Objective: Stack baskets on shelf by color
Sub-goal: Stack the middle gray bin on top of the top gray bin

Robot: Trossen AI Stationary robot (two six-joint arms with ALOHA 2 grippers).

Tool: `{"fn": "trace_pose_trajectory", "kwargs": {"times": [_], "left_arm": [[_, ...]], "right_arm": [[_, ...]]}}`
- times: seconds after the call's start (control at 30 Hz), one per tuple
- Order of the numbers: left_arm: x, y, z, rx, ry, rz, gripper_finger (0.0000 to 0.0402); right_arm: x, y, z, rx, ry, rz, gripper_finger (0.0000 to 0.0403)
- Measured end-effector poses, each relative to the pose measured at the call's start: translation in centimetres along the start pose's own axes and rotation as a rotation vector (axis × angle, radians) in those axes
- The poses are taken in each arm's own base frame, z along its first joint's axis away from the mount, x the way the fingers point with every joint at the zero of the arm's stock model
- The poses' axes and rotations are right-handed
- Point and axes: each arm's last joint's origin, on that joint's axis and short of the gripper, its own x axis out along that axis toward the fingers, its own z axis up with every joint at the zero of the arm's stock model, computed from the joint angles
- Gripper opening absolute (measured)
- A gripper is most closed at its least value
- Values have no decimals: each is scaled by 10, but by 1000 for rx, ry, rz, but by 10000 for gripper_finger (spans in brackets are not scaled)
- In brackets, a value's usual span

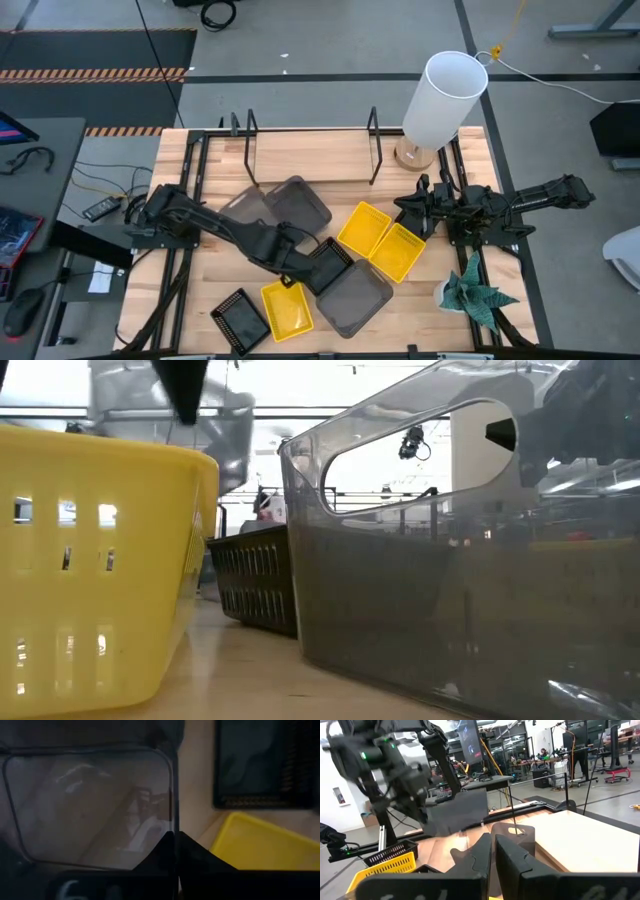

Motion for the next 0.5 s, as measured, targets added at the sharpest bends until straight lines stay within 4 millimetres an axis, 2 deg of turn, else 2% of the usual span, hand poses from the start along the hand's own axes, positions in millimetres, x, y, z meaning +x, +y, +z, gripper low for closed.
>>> {"fn": "trace_pose_trajectory", "kwargs": {"times": [0.23, 0.5], "left_arm": [[-27, 6, 19, 21, -134, -45, 10], [-24, 19, 46, 20, -225, -7, 11]], "right_arm": [[0, 0, 0, 1, -1, 0, 28], [0, 0, 0, 0, 0, 0, 28]]}}
